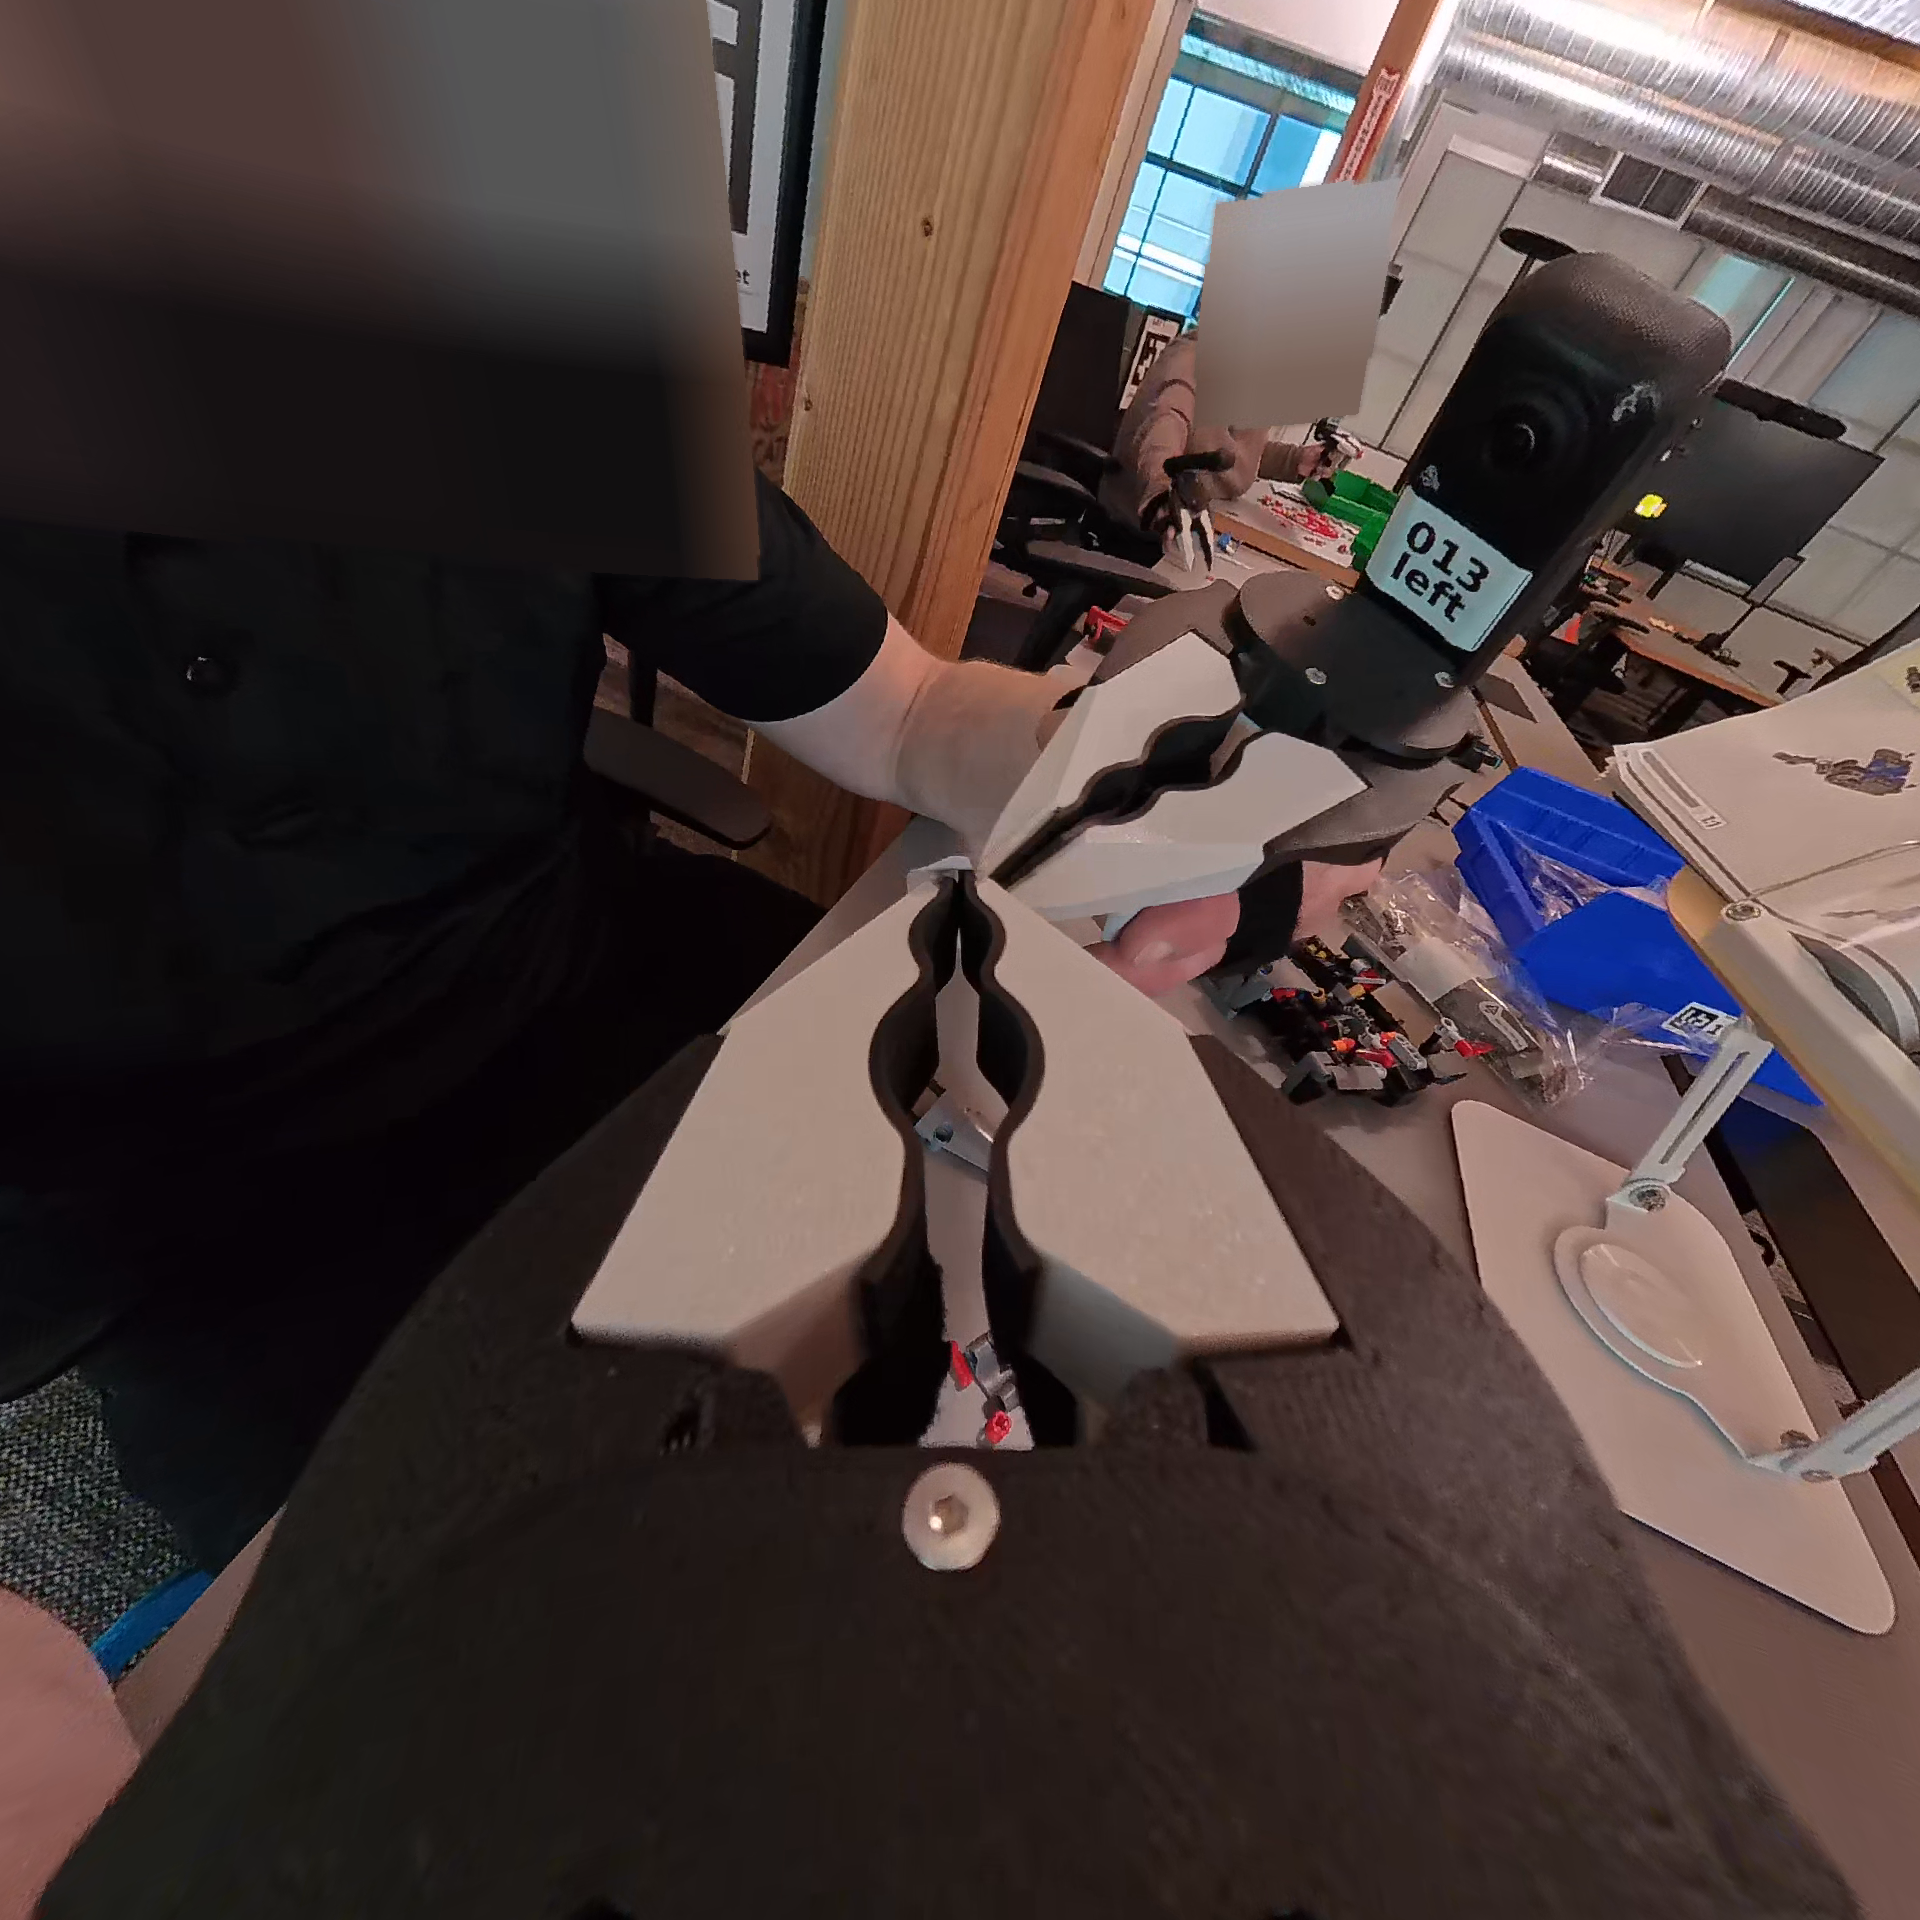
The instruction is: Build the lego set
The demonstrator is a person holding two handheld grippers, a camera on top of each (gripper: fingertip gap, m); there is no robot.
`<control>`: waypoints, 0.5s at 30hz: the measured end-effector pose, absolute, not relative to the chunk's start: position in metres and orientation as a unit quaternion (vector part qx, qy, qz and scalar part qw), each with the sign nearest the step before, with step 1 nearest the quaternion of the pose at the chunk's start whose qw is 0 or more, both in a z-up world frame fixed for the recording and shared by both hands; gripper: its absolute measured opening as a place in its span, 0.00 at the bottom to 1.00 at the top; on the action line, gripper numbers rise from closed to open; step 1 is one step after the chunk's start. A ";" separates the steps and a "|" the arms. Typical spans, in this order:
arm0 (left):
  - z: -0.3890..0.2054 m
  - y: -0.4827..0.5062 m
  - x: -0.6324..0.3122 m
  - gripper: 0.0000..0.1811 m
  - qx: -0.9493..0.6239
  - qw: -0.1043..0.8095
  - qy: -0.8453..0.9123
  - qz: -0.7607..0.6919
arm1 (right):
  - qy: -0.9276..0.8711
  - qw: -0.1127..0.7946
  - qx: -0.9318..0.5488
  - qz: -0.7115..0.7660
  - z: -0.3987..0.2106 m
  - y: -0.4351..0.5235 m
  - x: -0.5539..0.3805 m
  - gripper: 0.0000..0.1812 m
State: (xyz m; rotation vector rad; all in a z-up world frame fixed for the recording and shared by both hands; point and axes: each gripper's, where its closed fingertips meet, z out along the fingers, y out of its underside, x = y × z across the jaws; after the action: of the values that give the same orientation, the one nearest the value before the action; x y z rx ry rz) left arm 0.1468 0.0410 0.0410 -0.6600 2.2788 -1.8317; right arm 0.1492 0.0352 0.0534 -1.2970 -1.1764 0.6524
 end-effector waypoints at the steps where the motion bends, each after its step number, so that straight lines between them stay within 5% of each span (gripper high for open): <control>1: 0.042 0.041 0.146 0.00 -0.217 0.073 0.758 -0.610 | -0.506 0.595 -0.559 0.280 0.053 0.035 0.149 0.00; 15: 0.055 0.051 0.153 0.00 -0.231 0.173 0.768 -0.572 | -0.433 0.625 -0.645 0.077 0.058 0.068 0.191 0.07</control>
State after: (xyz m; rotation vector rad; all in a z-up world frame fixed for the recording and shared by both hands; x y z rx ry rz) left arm 0.1529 0.0505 0.0547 -0.6553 2.1784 -1.6237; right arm 0.1911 0.0682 0.0584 -1.4799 -0.9925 0.1767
